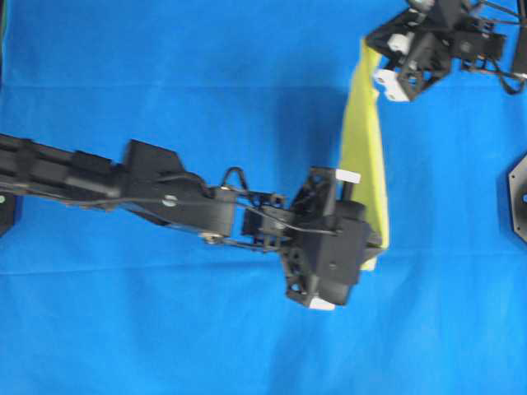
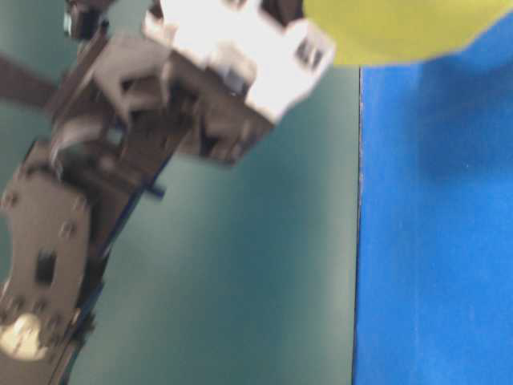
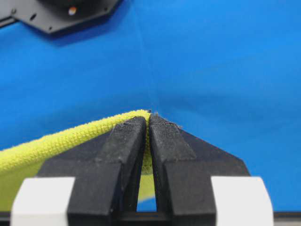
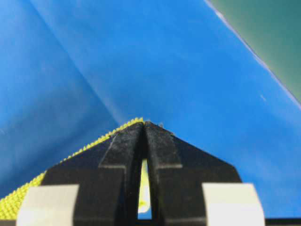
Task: Fold the yellow towel.
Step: 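Lift the strip and rotate it to a vertical orientation with both grippers, then lay the strip down, open both grippers and retract them outward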
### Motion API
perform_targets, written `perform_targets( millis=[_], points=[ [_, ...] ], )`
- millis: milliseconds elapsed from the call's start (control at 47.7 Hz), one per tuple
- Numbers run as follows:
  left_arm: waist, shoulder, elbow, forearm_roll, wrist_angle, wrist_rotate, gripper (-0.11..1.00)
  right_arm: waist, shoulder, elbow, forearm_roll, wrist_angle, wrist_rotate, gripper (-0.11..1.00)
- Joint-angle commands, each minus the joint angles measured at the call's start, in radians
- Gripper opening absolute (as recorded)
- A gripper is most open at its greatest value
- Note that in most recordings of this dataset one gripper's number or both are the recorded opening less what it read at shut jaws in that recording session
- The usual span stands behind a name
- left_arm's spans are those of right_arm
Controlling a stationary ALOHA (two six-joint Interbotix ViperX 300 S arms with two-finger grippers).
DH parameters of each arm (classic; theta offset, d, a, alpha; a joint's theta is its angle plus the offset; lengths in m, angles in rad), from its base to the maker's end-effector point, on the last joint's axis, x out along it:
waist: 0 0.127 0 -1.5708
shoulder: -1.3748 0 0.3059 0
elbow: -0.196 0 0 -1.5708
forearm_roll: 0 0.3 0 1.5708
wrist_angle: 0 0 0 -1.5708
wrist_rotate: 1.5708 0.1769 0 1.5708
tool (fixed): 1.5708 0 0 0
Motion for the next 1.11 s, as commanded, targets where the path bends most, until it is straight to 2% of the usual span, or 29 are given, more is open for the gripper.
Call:
perform_targets(
  millis=[0, 189, 377, 587, 670, 880, 984, 1089],
  points=[
    [-0.035, 0.015, -0.081, 0.002, -0.008, 0.002, 0.03, -0.023, -0.074, 0.026, -0.005, 0.025, 0.002, 0.02],
    [-0.031, 0.087, -0.173, 0.002, 0.012, 0.0, 0.03, -0.023, -0.181, 0.091, 0.005, 0.091, 0.002, 0.02],
    [-0.028, 0.094, -0.135, 0.002, 0.005, -0.074, 0.03, -0.02, -0.117, 0.089, 0.005, 0.06, 0.002, 0.02],
    [-0.029, 0.032, 0.046, -0.006, -0.055, -0.133, 0.03, -0.011, 0.104, -0.009, 0.005, -0.097, 0.002, 0.02],
    [-0.034, -0.011, 0.153, -0.006, -0.115, -0.184, 0.03, 0.003, 0.193, -0.071, 0.005, -0.141, 0.002, 0.02],
    [-0.038, -0.095, 0.377, -0.006, -0.221, -0.285, 0.03, 0.035, 0.377, -0.221, 0.002, -0.161, 0.0, 0.02],
    [-0.046, -0.114, 0.428, -0.006, -0.236, -0.295, 0.03, 0.049, 0.426, -0.268, 0.002, -0.161, 0.0, 0.02],
    [-0.051, -0.118, 0.437, -0.006, -0.236, -0.295, 0.03, 0.058, 0.445, -0.285, 0.002, -0.163, -0.006, 0.02]
  ],
)
